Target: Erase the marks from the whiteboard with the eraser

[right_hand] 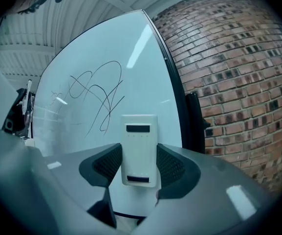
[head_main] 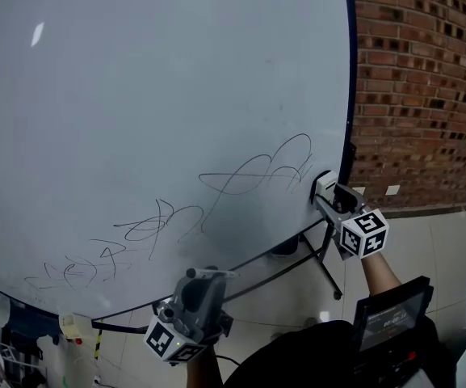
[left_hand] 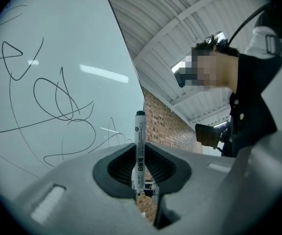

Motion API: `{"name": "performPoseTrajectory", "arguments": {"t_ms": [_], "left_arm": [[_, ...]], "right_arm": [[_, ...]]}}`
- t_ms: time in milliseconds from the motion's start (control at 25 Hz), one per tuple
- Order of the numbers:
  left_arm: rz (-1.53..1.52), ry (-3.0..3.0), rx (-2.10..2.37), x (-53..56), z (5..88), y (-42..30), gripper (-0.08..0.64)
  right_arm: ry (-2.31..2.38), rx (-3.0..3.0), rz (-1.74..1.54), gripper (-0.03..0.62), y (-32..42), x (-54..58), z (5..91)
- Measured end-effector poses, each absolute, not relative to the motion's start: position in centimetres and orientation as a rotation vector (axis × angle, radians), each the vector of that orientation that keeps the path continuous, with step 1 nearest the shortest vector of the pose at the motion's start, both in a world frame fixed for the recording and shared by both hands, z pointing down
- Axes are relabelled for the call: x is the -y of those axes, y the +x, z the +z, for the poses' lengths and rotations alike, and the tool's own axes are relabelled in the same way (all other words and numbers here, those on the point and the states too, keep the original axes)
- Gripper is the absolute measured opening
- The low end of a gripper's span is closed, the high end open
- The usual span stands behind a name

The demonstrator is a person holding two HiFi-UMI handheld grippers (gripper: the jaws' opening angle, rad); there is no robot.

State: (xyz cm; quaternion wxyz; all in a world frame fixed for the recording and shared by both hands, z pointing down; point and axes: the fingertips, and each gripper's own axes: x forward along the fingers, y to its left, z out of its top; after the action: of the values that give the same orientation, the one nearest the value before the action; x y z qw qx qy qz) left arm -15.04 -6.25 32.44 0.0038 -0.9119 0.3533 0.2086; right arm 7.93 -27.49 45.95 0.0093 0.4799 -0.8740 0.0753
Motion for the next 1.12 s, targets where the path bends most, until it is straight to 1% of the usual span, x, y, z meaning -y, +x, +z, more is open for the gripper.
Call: {"name": "performPoseTrajectory", "arguments": {"t_ms": [240, 440, 560, 920, 1000, 1120], "left_arm": [[0.634, -2.853, -1.145, 6.5, 31.8, -12.4, 0.058], [0.625, -2.833, -1.184, 6.6, 32.4, -11.8, 0.058], [0.634, -2.823, -1.174, 6.7, 32.3, -11.9, 0.058], [0.682, -2.762, -1.174, 6.0, 31.4, -15.4, 0.058], [0.686, -2.757, -1.181, 5.8, 31.5, -16.1, 0.058], [0.686, -2.754, -1.18, 5.8, 31.4, -16.7, 0.058]], "right_arm": [[1.463, 2.769, 0.275, 0.229, 8.1, 27.1, 46.7], [1.449, 2.793, 0.296, 0.229, 8.0, 27.2, 45.6], [1.481, 2.847, 0.247, 0.229, 7.8, 27.2, 41.4], [1.594, 2.97, -0.072, 0.229, 8.0, 26.8, 24.2], [1.618, 2.98, -0.109, 0.229, 8.1, 26.8, 22.3], [1.642, 2.976, -0.138, 0.229, 7.9, 26.7, 22.0]]}}
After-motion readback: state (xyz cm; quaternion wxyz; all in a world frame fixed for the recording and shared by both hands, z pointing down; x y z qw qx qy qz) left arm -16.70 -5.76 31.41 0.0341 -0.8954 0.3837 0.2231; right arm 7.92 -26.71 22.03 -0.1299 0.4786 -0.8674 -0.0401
